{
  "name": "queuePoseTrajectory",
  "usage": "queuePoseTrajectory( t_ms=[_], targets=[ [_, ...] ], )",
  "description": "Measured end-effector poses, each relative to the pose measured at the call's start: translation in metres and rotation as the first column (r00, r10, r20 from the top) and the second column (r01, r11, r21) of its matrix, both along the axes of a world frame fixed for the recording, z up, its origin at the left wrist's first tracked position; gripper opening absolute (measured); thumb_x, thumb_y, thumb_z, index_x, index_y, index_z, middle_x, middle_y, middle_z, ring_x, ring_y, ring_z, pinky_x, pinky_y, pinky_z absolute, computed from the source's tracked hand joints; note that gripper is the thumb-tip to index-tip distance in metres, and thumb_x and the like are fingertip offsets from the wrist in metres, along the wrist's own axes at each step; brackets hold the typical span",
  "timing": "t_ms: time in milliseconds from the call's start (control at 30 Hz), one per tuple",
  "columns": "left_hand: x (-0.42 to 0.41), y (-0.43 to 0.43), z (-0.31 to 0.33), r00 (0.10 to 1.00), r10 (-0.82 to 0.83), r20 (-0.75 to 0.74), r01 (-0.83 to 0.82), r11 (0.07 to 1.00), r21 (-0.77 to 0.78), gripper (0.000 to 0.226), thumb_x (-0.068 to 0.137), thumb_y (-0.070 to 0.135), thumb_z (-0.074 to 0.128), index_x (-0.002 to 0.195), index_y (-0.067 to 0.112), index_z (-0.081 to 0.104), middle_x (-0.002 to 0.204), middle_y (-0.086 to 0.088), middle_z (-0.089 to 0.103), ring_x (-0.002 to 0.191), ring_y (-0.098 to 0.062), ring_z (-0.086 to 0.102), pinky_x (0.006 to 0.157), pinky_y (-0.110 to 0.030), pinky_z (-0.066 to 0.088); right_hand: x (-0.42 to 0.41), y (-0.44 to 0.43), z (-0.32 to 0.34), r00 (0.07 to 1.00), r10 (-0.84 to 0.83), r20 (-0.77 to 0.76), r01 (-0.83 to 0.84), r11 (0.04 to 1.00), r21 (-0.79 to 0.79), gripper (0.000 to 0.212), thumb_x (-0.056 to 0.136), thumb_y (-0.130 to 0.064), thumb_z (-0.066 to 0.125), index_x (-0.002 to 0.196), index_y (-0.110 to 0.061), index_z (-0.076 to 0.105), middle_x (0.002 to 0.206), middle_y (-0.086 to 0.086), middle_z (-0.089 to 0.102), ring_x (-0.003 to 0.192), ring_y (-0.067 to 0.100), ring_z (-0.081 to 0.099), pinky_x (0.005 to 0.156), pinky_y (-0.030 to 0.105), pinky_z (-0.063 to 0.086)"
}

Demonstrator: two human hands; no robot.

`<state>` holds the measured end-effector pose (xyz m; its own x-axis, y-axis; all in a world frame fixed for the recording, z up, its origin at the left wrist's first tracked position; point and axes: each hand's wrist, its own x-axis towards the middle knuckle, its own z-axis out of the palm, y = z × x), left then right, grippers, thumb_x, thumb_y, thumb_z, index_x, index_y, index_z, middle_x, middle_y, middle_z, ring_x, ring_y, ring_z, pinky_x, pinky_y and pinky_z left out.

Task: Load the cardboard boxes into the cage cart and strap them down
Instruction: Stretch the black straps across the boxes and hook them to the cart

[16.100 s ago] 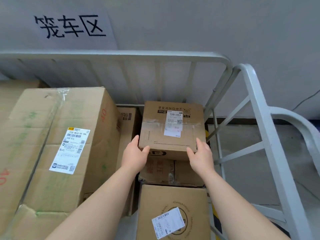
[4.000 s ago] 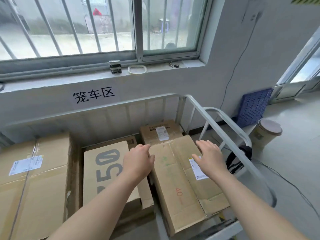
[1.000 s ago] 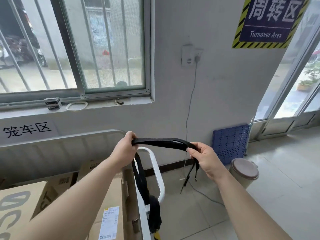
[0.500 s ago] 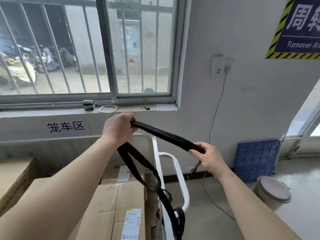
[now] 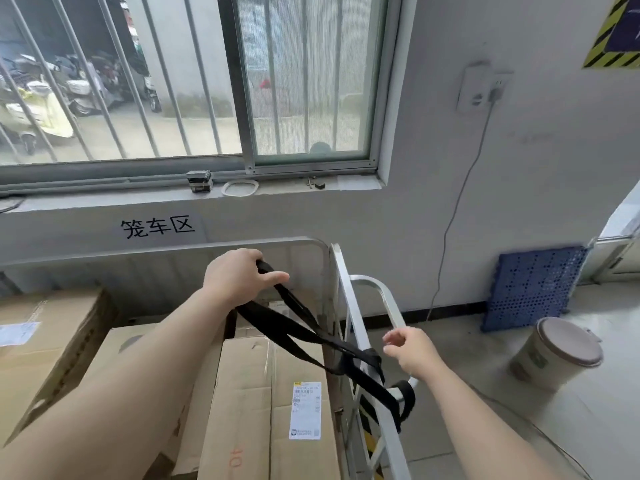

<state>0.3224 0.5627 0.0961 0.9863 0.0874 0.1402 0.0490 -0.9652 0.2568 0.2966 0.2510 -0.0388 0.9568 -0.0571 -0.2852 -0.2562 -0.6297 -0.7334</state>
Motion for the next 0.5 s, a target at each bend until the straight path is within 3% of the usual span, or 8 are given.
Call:
queuePoseTrajectory(
  t_ms=[100,167,233,333,433,500],
  targets=[
    [-0.002,0.015,-0.013,0.995,0.1,0.01,-0.099,0.99,-0.101,0.054,0.079,0.069,0.058,0.072,0.015,0.054,0.066,0.001,0.058,0.064,-0.018,0.056,0.054,-0.03,0.041,-0.014,0.012,-0.018,0.984,0.071,-0.165,-0.084,0.994,-0.068,0.015,0.083,-0.015,0.073,0.079,-0.026,0.064,0.094,-0.001,0.069,0.089,0.015,0.064,0.078,0.023,0.05],
    [-0.004,0.022,-0.019,0.988,0.155,0.004,-0.153,0.977,-0.149,0.056,0.082,0.069,0.056,0.075,0.013,0.055,0.068,-0.001,0.058,0.066,-0.02,0.056,0.052,-0.03,0.038,-0.023,0.021,-0.029,0.967,0.083,-0.239,-0.103,0.992,-0.07,0.009,0.083,-0.019,0.074,0.088,-0.022,0.068,0.099,-0.001,0.069,0.09,0.013,0.063,0.082,0.024,0.05],
    [-0.004,0.028,-0.026,0.984,0.177,-0.008,-0.176,0.969,-0.173,0.055,0.084,0.067,0.055,0.077,0.012,0.054,0.071,-0.002,0.058,0.071,-0.024,0.058,0.056,-0.032,0.04,-0.03,0.03,-0.038,0.955,0.1,-0.279,-0.123,0.99,-0.068,0.019,0.085,-0.022,0.072,0.103,-0.018,0.069,0.103,0.0,0.068,0.091,0.013,0.062,0.082,0.025,0.047],
    [-0.005,0.038,-0.038,0.981,0.195,-0.02,-0.195,0.963,-0.184,0.051,0.088,0.063,0.053,0.085,0.012,0.054,0.078,-0.003,0.06,0.078,-0.028,0.059,0.065,-0.036,0.047,-0.037,0.042,-0.037,0.964,0.089,-0.249,-0.102,0.994,-0.039,0.015,0.089,-0.026,0.067,0.101,-0.018,0.069,0.096,0.001,0.068,0.083,0.013,0.06,0.076,0.026,0.046],
    [-0.01,0.043,-0.048,0.979,0.198,-0.054,-0.204,0.964,-0.171,0.048,0.092,0.058,0.049,0.09,0.01,0.051,0.082,-0.004,0.059,0.081,-0.029,0.058,0.065,-0.036,0.043,-0.034,0.047,-0.017,0.991,0.035,-0.13,-0.016,0.989,0.144,0.013,0.091,-0.019,0.063,0.1,-0.014,0.07,0.087,0.003,0.065,0.076,0.012,0.055,0.065,0.024,0.041],
    [-0.013,0.042,-0.055,0.979,0.19,-0.077,-0.202,0.957,-0.207,0.046,0.094,0.055,0.048,0.09,0.009,0.049,0.083,-0.005,0.059,0.081,-0.03,0.057,0.067,-0.037,0.042,-0.029,0.043,0.004,0.998,-0.014,-0.067,0.032,0.961,0.274,0.014,0.093,-0.014,0.06,0.102,-0.011,0.07,0.083,0.002,0.065,0.076,0.012,0.056,0.067,0.023,0.042]
  ],
)
